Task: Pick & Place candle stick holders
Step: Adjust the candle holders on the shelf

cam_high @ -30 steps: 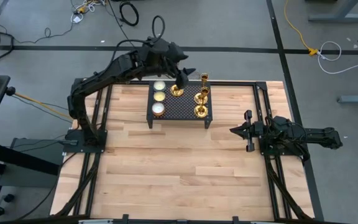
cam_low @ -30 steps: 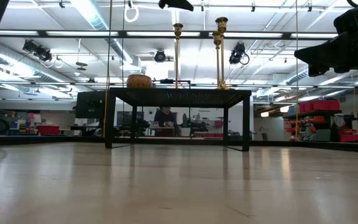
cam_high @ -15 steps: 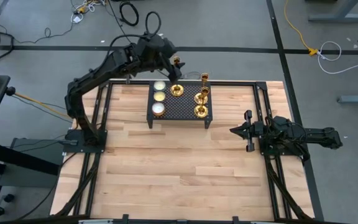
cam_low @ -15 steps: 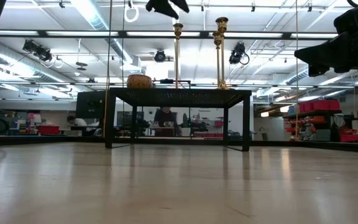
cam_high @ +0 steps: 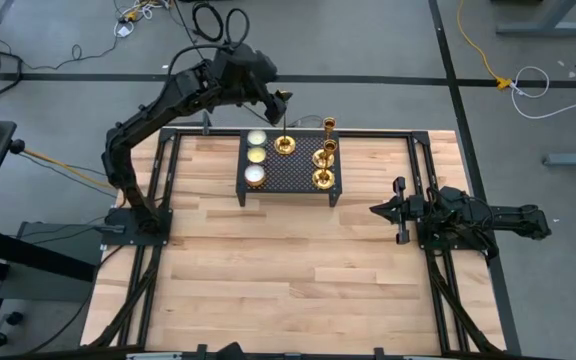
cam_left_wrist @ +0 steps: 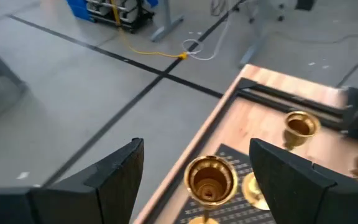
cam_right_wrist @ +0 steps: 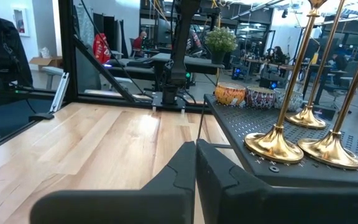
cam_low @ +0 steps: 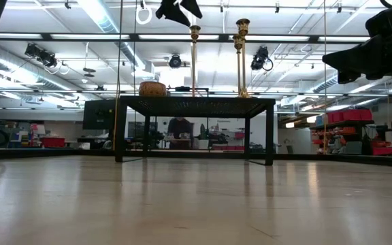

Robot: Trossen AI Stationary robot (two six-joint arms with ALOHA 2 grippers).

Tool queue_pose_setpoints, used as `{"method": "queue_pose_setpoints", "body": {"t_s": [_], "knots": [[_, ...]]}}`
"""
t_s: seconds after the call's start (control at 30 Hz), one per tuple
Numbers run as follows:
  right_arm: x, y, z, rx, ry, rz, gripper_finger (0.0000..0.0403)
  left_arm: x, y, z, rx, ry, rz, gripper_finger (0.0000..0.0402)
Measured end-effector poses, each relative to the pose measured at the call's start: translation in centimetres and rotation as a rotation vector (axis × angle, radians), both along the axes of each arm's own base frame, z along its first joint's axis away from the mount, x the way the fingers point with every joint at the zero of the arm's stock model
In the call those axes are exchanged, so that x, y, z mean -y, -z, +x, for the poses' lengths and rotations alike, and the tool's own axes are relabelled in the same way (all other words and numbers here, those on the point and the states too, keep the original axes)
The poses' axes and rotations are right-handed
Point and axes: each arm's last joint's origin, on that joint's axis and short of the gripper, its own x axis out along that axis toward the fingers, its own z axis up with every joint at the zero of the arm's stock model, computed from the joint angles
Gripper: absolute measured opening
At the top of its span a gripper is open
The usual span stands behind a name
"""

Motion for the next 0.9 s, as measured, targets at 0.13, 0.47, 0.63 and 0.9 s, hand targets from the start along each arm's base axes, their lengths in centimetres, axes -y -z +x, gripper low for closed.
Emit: {"method": "queue_pose_setpoints", "body": {"t_s": [0.13,0.47,0.63,0.9], "knots": [[0.0,0.0,0.0,0.000,0.000,0.000,0.0013,-0.3,0.4,0.1,0.005,0.024,-0.033,0.0296],[0.0,0.0,0.0,0.000,0.000,0.000,0.0013,-0.7,2.7,1.1,-0.025,0.056,-0.068,0.0296],[0.0,0.0,0.0,0.000,0.000,0.000,0.0013,-0.8,2.8,1.3,-0.012,0.053,-0.049,0.0296],[0.0,0.0,0.0,0.000,0.000,0.000,0.0013,-0.9,2.8,1.2,-0.021,0.046,-0.034,0.0286]]}}
